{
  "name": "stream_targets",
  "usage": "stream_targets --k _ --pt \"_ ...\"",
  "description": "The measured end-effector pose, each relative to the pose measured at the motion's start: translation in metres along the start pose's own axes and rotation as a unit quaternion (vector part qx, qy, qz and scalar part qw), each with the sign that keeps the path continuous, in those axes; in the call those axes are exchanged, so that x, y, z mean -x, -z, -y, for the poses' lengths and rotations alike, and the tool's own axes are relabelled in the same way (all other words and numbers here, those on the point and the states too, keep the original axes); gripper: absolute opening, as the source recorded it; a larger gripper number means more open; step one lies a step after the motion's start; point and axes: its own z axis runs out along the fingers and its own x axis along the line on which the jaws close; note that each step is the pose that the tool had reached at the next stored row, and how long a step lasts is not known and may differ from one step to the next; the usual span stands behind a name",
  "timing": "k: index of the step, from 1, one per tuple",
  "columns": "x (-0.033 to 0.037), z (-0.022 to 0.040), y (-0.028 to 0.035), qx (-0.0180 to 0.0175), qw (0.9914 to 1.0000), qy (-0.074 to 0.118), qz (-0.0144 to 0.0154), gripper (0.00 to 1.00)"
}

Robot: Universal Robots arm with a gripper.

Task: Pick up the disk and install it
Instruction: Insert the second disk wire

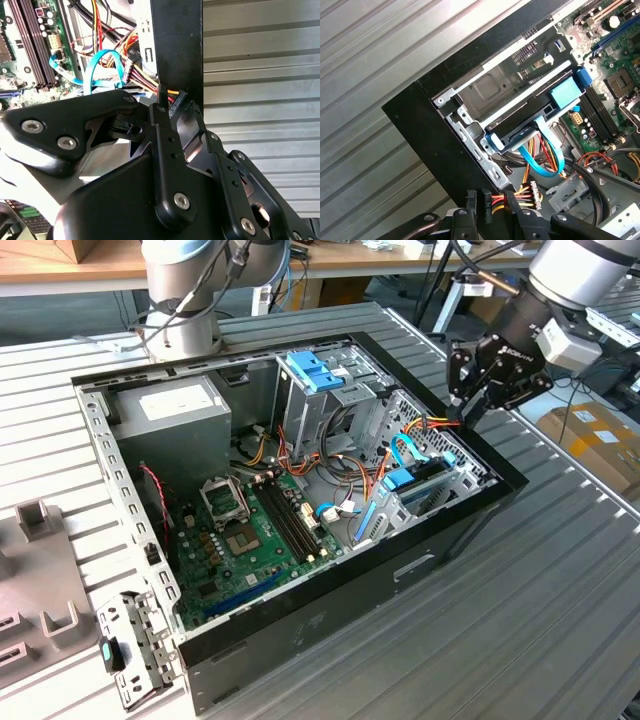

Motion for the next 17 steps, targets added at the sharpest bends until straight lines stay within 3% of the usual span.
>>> stream_targets --k 11,14,15,17 --pt "-0.0006 0.002 0.0 0.0001 1.0 0.0 -0.0001 0.36" --pt "-0.0007 0.0019 0.0 0.0001 1.0 0.0 -0.0001 0.27" --pt "-0.0007 0.0019 0.0 0.0001 1.0 0.0 -0.0001 0.2" --pt "-0.0007 0.0018 0.0 0.0001 1.0 0.0 -0.0001 0.2"
